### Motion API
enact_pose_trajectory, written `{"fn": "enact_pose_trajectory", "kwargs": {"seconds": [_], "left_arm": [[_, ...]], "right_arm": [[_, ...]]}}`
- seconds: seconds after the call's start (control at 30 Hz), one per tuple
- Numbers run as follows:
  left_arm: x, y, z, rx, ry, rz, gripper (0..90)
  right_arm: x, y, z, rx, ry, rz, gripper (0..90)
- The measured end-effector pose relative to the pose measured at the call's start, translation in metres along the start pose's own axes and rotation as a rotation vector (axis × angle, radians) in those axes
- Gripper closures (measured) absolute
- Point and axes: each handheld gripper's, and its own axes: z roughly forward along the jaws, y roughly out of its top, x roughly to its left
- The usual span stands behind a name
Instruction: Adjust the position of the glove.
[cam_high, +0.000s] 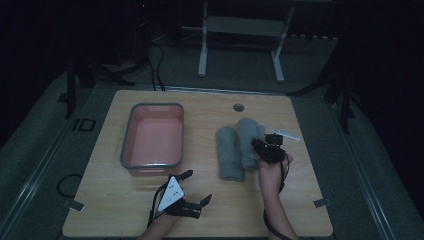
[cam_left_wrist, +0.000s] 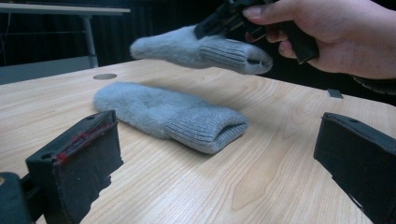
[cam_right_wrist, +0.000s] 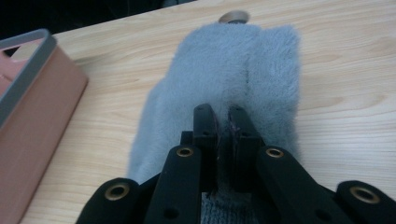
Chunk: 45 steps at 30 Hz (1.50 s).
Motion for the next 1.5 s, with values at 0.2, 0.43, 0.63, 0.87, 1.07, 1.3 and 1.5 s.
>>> {"fn": "enact_pose_trajectory", "kwargs": {"seconds": [0.2, 0.43, 0.63, 0.87, 1.07, 1.3, 1.5], "left_arm": [[0.0, 0.0, 0.0, -0.001, -0.001, -0.002, 0.8], [0.0, 0.0, 0.0, -0.001, -0.002, -0.001, 0.8], [0.0, 0.0, 0.0, -0.001, -0.002, -0.001, 0.7], [0.0, 0.0, 0.0, -0.001, -0.002, -0.004, 0.8], [0.0, 0.0, 0.0, -0.001, -0.002, -0.003, 0.8], [0.0, 0.0, 0.0, 0.0, 0.0, -0.004, 0.8], [0.001, 0.0, 0.0, -0.002, -0.001, -0.007, 0.8]], "right_arm": [[0.024, -0.006, 0.012, 0.018, 0.025, 0.006, 84.1], [0.045, -0.012, 0.02, 0.034, 0.049, -0.012, 84.1], [0.052, -0.018, 0.025, 0.043, 0.047, -0.013, 84.0], [0.051, -0.03, 0.036, 0.075, 0.033, 0.003, 83.8], [0.053, -0.038, 0.042, 0.074, 0.023, -0.003, 79.5], [0.052, -0.045, 0.048, 0.089, 0.022, -0.012, 76.2], [0.049, -0.042, 0.043, 0.076, 0.074, 0.009, 65.7]]}}
